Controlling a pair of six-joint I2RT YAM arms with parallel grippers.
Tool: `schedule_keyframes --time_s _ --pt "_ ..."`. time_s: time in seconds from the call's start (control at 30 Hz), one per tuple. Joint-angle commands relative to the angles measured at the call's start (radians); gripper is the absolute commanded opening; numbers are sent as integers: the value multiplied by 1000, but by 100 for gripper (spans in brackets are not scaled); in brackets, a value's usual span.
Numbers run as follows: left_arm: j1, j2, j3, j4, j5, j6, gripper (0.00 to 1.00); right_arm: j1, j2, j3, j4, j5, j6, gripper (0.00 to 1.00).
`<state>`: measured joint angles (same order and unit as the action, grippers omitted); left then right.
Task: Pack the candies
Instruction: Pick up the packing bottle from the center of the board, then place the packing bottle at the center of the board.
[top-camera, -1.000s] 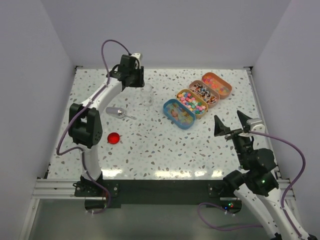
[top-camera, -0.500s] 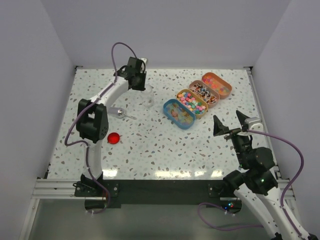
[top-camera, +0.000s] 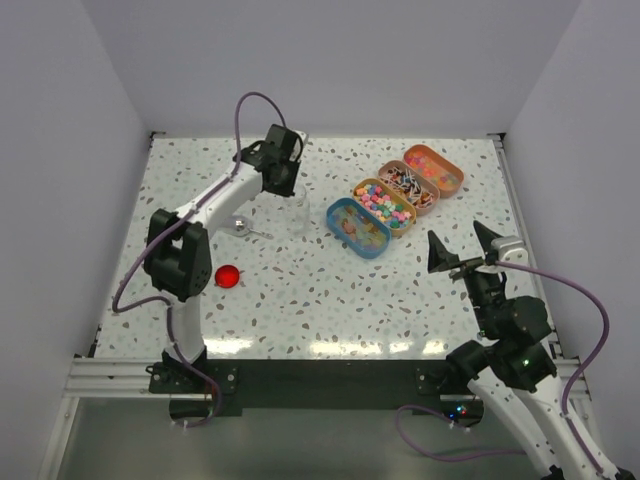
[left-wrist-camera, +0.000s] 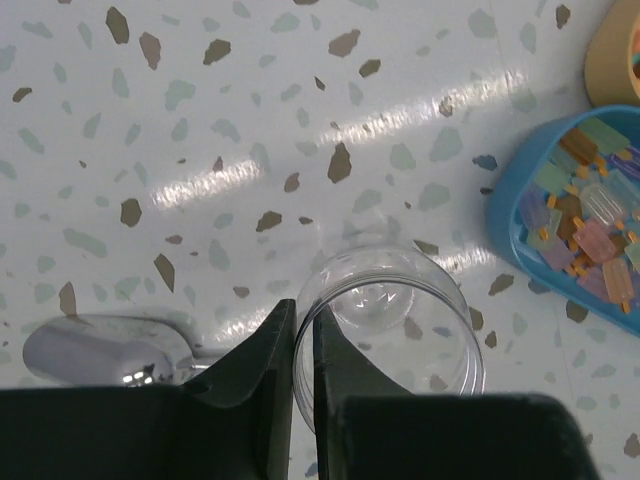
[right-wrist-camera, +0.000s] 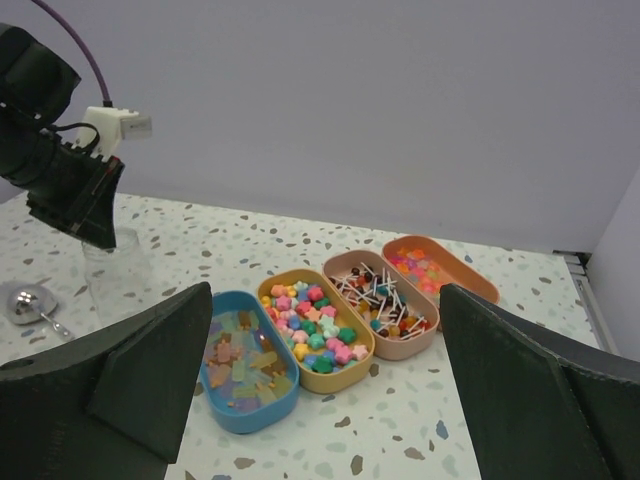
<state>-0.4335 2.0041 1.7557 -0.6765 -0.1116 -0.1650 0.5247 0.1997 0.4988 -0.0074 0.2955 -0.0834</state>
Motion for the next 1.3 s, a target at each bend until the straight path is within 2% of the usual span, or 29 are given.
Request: schedule_keyframes --time_s 0.0,0.27,0.43,0.63,0.7,1.07,1.1,1.13,1.27 --pt "-63 -143 -82 -32 -56 27 1 6 -8 -11 32 -4 -7 99" --pt "-197 -287 -280 60 -109 -68 4 6 -2 -11 35 -9 -9 99" --pt "-267 -300 -328 126 -151 -103 5 6 1 -11 34 -10 -9 99" --pt "-303 -300 -390 153 -166 -131 14 8 4 -8 32 -10 -10 99" --pt "-306 -309 -400 160 -163 -139 23 6 4 -9 32 -12 -10 99" --pt "-303 -419 -410 170 -169 -177 59 6 6 -9 30 -18 -12 99" --pt "-297 -432 -413 178 -171 -180 61 8 4 -9 30 -16 -12 99" --pt "-291 -458 -420 178 -168 -183 68 5 7 -9 30 -16 -13 99" --pt "-202 -537 -452 189 -132 -209 80 6 9 -11 32 -19 -12 99"
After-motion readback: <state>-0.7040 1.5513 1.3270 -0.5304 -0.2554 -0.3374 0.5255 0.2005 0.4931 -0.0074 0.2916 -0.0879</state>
